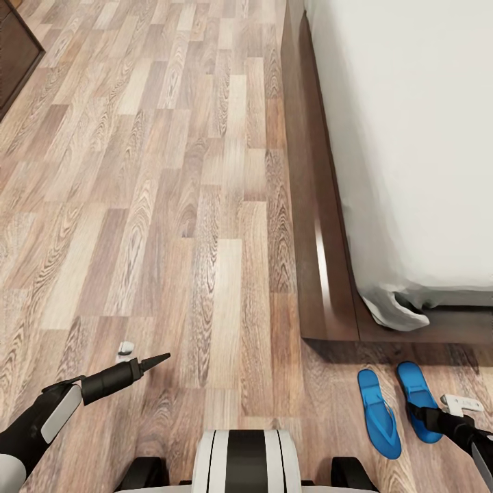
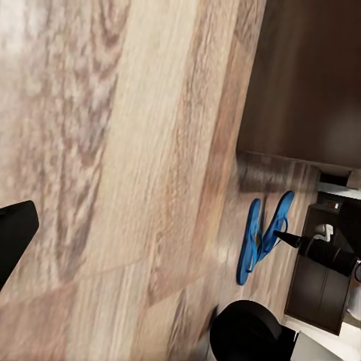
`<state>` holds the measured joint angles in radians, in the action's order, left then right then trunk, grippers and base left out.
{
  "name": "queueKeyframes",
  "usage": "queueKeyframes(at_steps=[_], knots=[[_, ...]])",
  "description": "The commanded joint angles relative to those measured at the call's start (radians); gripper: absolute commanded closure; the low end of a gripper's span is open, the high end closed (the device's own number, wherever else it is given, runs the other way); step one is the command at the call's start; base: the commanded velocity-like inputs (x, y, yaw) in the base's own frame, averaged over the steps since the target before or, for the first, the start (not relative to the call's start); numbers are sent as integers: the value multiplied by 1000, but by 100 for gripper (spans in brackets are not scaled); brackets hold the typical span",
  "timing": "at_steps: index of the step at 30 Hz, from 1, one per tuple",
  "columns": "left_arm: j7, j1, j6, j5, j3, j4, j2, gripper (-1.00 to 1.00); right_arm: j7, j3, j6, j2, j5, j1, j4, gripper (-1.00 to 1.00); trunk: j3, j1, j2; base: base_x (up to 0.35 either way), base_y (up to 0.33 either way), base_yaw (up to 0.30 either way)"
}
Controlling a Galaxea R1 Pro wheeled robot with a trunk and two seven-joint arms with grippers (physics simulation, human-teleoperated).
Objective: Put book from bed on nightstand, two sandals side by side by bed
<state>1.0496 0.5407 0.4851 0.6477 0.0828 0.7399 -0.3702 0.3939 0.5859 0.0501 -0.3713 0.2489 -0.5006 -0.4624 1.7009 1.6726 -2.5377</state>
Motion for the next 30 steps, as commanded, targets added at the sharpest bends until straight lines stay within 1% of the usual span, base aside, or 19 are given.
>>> queueKeyframes(at_steps=[1, 5, 21, 24, 28, 30], knots=[[0, 1, 9, 10, 5, -1, -1, -100, 6, 11, 5, 2, 6, 1, 8, 100, -3, 0, 0, 0, 0, 0], [0, 1, 9, 10, 5, -1, -1, -100, 6, 11, 5, 2, 6, 1, 8, 100, -19, -2, 1, 0, 0, 0], [0, 1, 9, 10, 4, -1, -1, -100, 8, 11, 8, 2, 6, 1, 4, 100, -19, -2, 1, 0, 0, 0], [0, 1, 9, 10, 5, -1, -1, -100, 9, 13, 34, 2, 7, 1, -3, 100, -19, -2, 1, 0, 0, 0], [0, 1, 9, 10, 4, -1, -1, -100, 9, 14, 110, 2, 7, 1, -6, 100, -19, -2, 1, 0, 0, 0], [0, 1, 9, 10, 3, -1, -1, -100, 9, 14, 129, 2, 7, 1, -7, 100, -19, -2, 1, 0, 0, 0]])
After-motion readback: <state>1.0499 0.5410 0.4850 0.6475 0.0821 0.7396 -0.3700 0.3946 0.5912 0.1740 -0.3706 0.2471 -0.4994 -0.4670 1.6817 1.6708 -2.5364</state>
